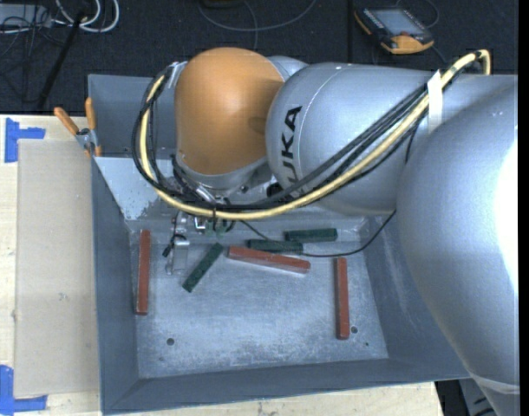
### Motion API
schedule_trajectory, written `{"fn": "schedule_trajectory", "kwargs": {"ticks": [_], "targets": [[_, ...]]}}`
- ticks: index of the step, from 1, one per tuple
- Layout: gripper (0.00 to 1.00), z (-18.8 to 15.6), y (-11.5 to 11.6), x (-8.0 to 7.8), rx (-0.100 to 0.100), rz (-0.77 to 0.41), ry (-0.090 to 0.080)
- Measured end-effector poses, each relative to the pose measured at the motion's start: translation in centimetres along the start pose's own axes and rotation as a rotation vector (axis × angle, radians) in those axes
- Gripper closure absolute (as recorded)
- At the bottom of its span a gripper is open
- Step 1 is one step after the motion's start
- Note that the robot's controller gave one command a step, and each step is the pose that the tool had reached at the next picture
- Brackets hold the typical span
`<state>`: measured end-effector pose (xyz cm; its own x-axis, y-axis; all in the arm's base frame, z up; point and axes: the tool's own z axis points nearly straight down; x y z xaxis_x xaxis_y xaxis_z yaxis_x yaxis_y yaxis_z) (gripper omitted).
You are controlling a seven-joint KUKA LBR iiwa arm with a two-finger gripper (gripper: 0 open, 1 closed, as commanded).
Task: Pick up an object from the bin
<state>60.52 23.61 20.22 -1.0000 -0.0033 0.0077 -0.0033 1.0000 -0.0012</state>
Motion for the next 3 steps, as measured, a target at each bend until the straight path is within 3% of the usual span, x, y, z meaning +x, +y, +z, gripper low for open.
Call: {"fn": "schedule_trajectory", "kwargs": {"ticks": [1,2,3], "targets": [[0.00,-0.9,-10.2,-0.5,0.003,-0.184,-0.008],[0.00,8.1,-14.0,0.5,0.001,-0.112,0.001],[0.00,13.4,-18.9,-1.0,-0.001,0.015,-0.008]]}}
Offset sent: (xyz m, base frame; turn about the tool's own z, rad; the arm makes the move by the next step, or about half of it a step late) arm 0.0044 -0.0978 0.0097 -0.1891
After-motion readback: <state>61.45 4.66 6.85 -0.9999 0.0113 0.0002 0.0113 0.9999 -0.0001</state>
